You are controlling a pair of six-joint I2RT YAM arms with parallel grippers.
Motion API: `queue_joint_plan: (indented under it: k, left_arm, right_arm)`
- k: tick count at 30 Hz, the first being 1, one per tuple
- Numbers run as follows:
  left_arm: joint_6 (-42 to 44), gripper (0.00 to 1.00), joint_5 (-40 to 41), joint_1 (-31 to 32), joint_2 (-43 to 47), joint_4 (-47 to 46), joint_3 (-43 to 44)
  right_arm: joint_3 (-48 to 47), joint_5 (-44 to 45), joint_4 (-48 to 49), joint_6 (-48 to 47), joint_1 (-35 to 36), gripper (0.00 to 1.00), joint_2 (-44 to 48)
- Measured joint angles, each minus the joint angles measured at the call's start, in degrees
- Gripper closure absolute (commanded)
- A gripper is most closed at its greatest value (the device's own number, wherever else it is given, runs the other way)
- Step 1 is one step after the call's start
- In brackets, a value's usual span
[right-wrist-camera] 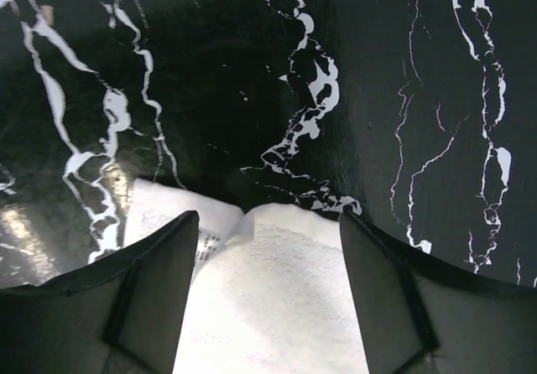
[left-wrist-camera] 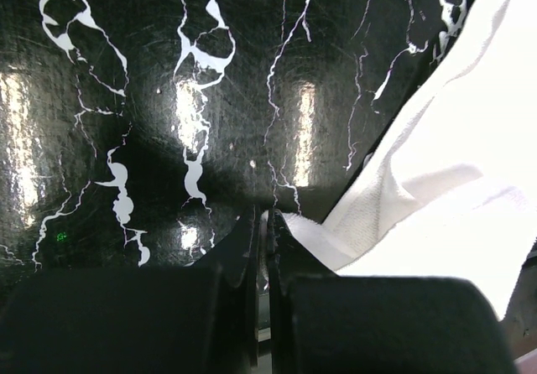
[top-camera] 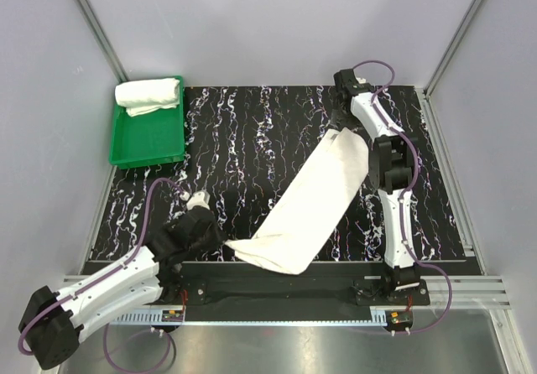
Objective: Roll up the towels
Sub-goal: Flatten the towel
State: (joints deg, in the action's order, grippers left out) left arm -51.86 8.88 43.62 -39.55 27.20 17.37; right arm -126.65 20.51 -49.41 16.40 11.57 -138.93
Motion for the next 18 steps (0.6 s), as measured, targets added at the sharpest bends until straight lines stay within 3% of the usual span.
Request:
queue_joint_plan:
  k: [3, 7, 8, 15, 18]
  left_arm:
    - [0.0, 1.00, -0.1, 0.0, -0.7, -0.1, -0.2]
    - [0.0, 1.00, -0.1, 0.0, -1.3, -0.6, -0.3]
    - [0.0, 1.00, -0.1, 0.0, -1.4, -0.8, -0.3]
    - [0.4, 1.00, -0.2, 0.0, -2.7, -1.4, -0.3]
    - [0.5, 1.00, -0.2, 0.0, -2.7, -1.5, -0.3]
  right_arm:
    - [-0.4, -0.2, -0.6, -0.1, -0.5, 0.35, -1.0]
    - [1.0, -0.7, 0.5, -0.2, -0.8, 0.55, -0.8]
    - [2.2, -0.7, 1.0, -0.2, -0.8, 0.65, -0.6]
    - [11.2, -1.7, 4.6, 0.0, -0.8, 0.95, 2.5]
    - [14.0, -2.0, 5.0, 0.1, -0.8, 1.00, 4.4]
